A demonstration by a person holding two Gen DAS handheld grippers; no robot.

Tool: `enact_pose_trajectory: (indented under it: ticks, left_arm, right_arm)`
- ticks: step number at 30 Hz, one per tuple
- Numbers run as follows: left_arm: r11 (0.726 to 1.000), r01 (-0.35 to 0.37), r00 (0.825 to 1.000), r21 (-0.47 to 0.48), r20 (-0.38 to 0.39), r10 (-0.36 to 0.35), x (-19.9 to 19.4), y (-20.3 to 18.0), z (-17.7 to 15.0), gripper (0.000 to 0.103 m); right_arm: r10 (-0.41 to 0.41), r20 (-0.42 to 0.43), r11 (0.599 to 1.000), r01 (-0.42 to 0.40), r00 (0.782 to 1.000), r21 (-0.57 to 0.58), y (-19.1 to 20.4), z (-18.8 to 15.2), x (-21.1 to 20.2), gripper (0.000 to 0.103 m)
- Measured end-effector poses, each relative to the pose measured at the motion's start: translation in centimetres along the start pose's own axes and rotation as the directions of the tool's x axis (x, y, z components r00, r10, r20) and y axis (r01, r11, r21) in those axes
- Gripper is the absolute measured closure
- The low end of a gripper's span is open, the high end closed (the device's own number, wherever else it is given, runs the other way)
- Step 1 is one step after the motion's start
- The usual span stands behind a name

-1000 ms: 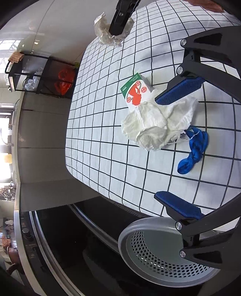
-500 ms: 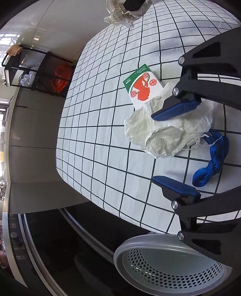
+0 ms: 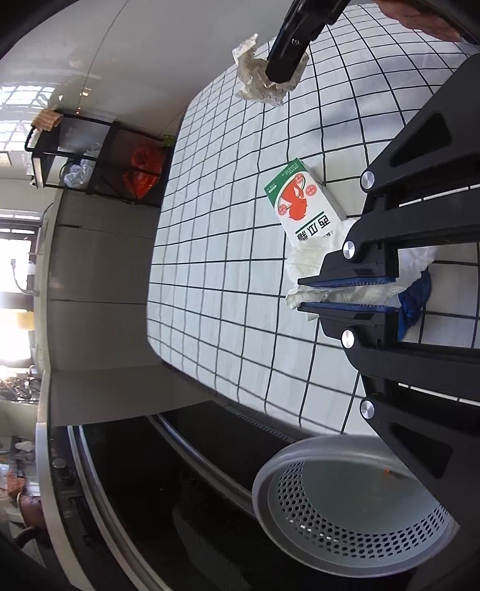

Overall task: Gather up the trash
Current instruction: 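Grasp the white tissue with the left gripper while the right gripper holds the paper, then carry the white tissue and crumpled paper over the grey basket with both grippers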

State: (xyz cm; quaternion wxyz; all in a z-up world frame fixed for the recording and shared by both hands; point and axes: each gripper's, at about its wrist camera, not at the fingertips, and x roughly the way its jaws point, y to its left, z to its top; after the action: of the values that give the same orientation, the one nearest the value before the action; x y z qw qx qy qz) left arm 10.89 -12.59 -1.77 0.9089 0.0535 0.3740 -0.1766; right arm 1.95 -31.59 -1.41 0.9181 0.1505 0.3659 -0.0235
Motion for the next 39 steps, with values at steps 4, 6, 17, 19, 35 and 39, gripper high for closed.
enact_pose_trajectory:
  ticks: [4,6,17,19,35,39]
  left_arm:
    - [0.999,-0.041,0.999,-0.021,0.019,0.041,-2.7,1.9,0.5,0.095]
    - [0.998,-0.064,0.998,-0.025,0.024,0.065,-4.0,3.1,0.6,0.095]
    - [0.976,-0.203,0.975,-0.076,0.073,0.208,-8.7,11.6,-0.2,0.095]
    - [0.971,-0.22,0.972,-0.098,0.068,0.227,-8.8,13.4,-0.6,0.095]
    - [0.92,-0.325,0.946,-0.222,-0.063,0.319,-6.4,24.5,-3.6,0.095]
    - [0.915,-0.328,0.945,-0.235,-0.094,0.314,-6.0,26.1,-4.3,0.095]
  right_arm:
    - [0.012,0.008,1.0,-0.012,1.0,-0.013,0.8,-0.1,-0.3,0.067]
    - [0.023,0.009,0.999,-0.023,1.0,-0.022,1.5,-0.1,-0.3,0.067]
    - [0.14,-0.015,0.984,-0.141,0.99,-0.108,10.1,-0.7,1.4,0.067]
    - [0.165,-0.036,0.979,-0.168,0.986,-0.114,11.9,-1.1,2.4,0.067]
    - [0.251,-0.161,0.916,-0.288,0.955,-0.28,25.5,-3.5,9.0,0.067]
    - [0.268,-0.18,0.908,-0.31,0.947,-0.282,27.1,-3.6,10.3,0.067]
